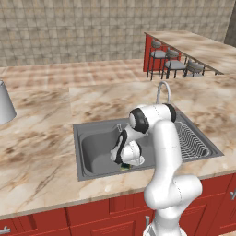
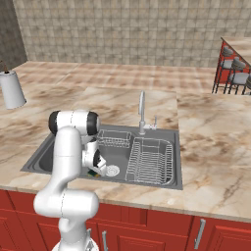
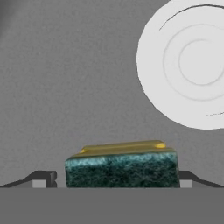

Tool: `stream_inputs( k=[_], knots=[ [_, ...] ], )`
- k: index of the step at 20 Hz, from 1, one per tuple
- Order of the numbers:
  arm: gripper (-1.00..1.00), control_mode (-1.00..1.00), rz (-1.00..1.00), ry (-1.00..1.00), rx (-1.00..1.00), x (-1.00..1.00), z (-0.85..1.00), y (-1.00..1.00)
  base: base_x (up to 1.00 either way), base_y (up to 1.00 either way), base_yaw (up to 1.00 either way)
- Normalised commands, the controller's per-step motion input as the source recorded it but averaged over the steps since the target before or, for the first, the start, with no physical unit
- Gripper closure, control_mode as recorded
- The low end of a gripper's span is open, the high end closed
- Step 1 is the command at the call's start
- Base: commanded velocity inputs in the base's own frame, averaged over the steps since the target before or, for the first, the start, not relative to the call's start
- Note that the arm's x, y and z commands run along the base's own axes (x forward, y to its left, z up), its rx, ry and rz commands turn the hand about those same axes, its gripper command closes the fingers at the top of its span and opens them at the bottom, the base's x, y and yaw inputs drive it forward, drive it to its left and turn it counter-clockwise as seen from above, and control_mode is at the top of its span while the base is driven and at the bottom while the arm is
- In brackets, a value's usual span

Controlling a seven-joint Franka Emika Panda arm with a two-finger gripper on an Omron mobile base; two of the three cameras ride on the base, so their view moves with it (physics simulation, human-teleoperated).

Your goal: Pick up the bar soap and sponge from the sink, and place them back in the cabinet, and close the cabinet door.

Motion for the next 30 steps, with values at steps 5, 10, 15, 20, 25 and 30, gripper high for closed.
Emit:
stream_inputs(
  k=[5, 10, 15, 20, 25, 30],
  knots=[
    [1.00, -1.00, 0.00, 0.00, 0.00, 0.02, -0.14, 0.00, 0.00, 0.00, 0.00],
    [1.00, -1.00, 0.00, 0.00, 0.00, 0.06, -0.05, 0.00, 0.00, 0.00, 0.00],
    [1.00, -1.00, 0.00, 0.03, 0.00, 0.08, 0.00, 0.00, 0.00, 0.00, 0.00],
    [1.00, -1.00, 0.00, 0.01, 0.00, 0.00, 0.25, 0.00, 0.00, 0.00, 0.00],
    [1.00, -1.00, 0.00, -0.02, -0.02, 0.00, 0.46, 0.00, 0.00, 0.00, 0.00],
    [1.00, -1.00, 0.00, 0.00, -0.03, -0.02, 0.50, 0.00, 0.00, 0.00, 0.00]
  ],
)
